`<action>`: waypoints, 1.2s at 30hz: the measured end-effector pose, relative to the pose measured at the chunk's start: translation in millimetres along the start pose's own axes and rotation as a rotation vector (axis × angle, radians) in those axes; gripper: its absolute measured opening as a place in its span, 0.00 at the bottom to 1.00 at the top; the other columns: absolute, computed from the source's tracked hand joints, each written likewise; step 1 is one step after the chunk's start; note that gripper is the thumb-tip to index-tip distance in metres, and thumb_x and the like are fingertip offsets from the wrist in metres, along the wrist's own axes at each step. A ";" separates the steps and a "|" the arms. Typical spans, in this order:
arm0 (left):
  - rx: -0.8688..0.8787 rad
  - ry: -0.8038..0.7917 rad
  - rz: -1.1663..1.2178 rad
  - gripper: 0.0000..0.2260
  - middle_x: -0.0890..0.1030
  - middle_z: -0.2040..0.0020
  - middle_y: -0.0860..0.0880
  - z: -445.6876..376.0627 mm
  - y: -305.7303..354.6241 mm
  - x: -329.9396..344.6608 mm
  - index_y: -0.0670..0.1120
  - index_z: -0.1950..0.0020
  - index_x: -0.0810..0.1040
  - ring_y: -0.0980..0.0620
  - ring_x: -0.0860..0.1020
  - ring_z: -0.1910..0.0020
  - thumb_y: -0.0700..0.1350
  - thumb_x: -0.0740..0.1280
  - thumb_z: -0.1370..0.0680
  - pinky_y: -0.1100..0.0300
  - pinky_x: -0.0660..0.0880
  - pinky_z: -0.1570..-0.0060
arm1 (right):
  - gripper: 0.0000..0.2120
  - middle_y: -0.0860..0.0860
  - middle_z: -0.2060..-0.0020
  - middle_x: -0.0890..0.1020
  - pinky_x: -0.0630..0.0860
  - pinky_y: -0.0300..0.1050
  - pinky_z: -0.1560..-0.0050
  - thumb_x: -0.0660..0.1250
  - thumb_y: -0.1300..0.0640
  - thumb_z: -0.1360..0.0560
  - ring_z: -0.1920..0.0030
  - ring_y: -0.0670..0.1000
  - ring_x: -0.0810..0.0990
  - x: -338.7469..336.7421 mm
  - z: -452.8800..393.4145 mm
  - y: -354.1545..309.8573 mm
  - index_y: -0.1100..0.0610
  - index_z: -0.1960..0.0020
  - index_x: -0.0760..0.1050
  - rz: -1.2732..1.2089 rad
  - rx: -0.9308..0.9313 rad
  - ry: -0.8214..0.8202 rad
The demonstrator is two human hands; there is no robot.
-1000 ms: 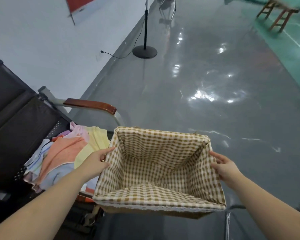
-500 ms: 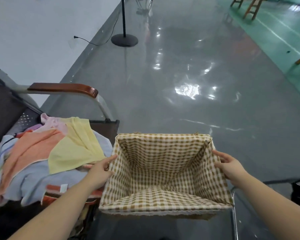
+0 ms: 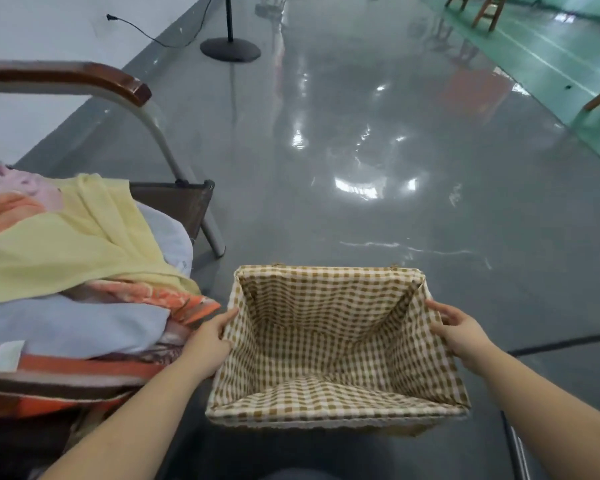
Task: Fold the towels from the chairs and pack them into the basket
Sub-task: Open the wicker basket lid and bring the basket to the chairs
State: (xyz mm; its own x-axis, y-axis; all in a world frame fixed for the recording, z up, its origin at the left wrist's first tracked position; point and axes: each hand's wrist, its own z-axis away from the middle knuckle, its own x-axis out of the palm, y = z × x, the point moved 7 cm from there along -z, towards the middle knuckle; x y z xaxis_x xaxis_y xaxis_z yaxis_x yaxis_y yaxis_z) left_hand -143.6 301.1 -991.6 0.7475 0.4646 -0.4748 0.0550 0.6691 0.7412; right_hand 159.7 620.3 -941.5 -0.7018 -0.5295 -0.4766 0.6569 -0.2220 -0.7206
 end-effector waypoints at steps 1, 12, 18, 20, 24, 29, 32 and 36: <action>-0.009 -0.003 0.000 0.29 0.78 0.47 0.53 -4.9 -9.2 5.9 0.54 0.27 0.65 0.56 0.74 0.60 0.31 0.59 0.24 0.56 0.74 0.53 | 0.21 0.50 0.55 0.81 0.77 0.57 0.50 0.61 0.69 0.23 0.56 0.57 0.79 6.2 -7.0 9.7 0.51 0.35 0.74 -0.006 -0.005 -0.007; -0.015 0.064 0.002 0.29 0.71 0.29 0.48 -8.3 -54.1 42.3 0.53 0.27 0.66 0.53 0.73 0.38 0.30 0.59 0.23 0.66 0.71 0.47 | 0.21 0.58 0.45 0.80 0.77 0.46 0.63 0.62 0.69 0.24 0.57 0.54 0.80 35.0 -46.6 81.0 0.52 0.36 0.74 -0.009 -0.001 -0.041; -0.107 0.035 -0.067 0.29 0.68 0.27 0.46 8.9 -67.2 60.6 0.55 0.24 0.60 0.46 0.71 0.33 0.33 0.58 0.21 0.60 0.72 0.42 | 0.20 0.59 0.42 0.78 0.72 0.43 0.68 0.62 0.67 0.24 0.61 0.53 0.78 36.4 -41.8 98.4 0.50 0.35 0.73 0.043 0.000 -0.067; -0.108 0.014 -0.189 0.30 0.61 0.24 0.46 21.3 -61.8 70.2 0.54 0.23 0.57 0.45 0.64 0.27 0.32 0.57 0.22 0.54 0.68 0.33 | 0.22 0.58 0.40 0.77 0.70 0.41 0.70 0.61 0.66 0.23 0.66 0.51 0.75 36.5 -35.8 103.4 0.49 0.33 0.71 0.089 -0.001 -0.079; -0.001 0.002 -0.530 0.30 0.39 0.21 0.51 51.6 -24.1 96.6 0.56 0.23 0.54 0.49 0.42 0.22 0.36 0.58 0.21 0.52 0.51 0.25 | 0.28 0.58 0.38 0.75 0.73 0.40 0.65 0.64 0.63 0.23 0.63 0.51 0.77 46.6 -8.5 104.9 0.52 0.26 0.62 0.238 -0.055 -0.157; 0.063 -0.196 -0.506 0.21 0.50 0.21 0.55 83.3 18.0 146.3 0.56 0.26 0.64 0.50 0.57 0.24 0.43 0.58 0.19 0.56 0.62 0.29 | 0.33 0.53 0.24 0.57 0.60 0.52 0.27 0.69 0.50 0.26 0.26 0.55 0.58 63.1 33.8 95.0 0.48 0.24 0.58 0.566 -0.286 -0.221; 0.102 -0.215 -0.567 0.20 0.53 0.22 0.54 101.7 43.3 156.5 0.55 0.26 0.65 0.49 0.57 0.24 0.46 0.59 0.18 0.54 0.59 0.27 | 0.34 0.52 0.24 0.56 0.54 0.51 0.25 0.66 0.46 0.25 0.24 0.54 0.54 69.8 58.3 85.6 0.49 0.24 0.56 0.704 -0.388 -0.261; 0.177 -0.155 -0.687 0.21 0.58 0.23 0.51 132.8 75.8 147.0 0.52 0.24 0.61 0.49 0.58 0.25 0.47 0.58 0.18 0.53 0.58 0.27 | 0.34 0.53 0.24 0.57 0.56 0.51 0.25 0.64 0.45 0.24 0.24 0.55 0.55 67.1 87.0 59.1 0.50 0.23 0.54 0.877 -0.526 -0.224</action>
State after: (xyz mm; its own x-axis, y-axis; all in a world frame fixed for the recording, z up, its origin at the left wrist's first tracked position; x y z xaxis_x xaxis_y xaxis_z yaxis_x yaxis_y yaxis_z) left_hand 58.3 343.0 -942.2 0.5906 -0.1230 -0.7975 0.6419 0.6705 0.3719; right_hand 175.4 500.4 -972.2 0.0652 -0.4844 -0.8724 0.6705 0.6688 -0.3212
